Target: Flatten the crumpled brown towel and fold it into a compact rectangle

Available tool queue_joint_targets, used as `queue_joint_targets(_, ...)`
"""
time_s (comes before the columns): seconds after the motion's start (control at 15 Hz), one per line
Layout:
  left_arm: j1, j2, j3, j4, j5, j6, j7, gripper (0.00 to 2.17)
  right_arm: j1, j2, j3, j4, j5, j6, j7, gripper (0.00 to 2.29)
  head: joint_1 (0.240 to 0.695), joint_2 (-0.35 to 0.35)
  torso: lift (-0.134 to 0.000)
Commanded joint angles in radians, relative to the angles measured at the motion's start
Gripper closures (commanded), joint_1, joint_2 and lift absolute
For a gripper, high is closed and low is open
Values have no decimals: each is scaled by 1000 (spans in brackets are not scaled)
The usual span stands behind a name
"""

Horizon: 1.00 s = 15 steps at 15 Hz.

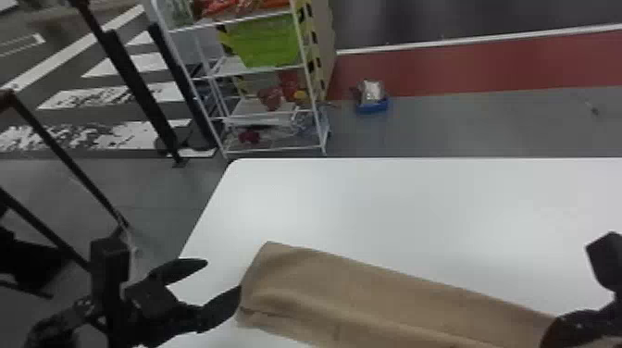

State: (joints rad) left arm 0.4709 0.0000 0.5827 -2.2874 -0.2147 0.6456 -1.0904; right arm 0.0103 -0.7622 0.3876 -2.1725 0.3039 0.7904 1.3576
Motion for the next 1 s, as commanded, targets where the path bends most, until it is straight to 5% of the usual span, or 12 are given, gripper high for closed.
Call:
queue_joint_targets(0.0, -1, -3, 3, 3, 0, -2, 0, 39, -12, 12, 8, 14, 26, -3, 9, 853, 695, 292, -124)
queue_joint_targets(0.53, -14, -3, 14, 34, 5, -20, 0, 39, -30, 20, 50, 45, 129, 0, 9, 853, 695, 276, -124)
queue_joint_targets(0.93, -12, -3, 48, 34, 18, -20, -5, 39, -13, 3, -47, -85, 3, 31, 9, 853, 695, 298, -124)
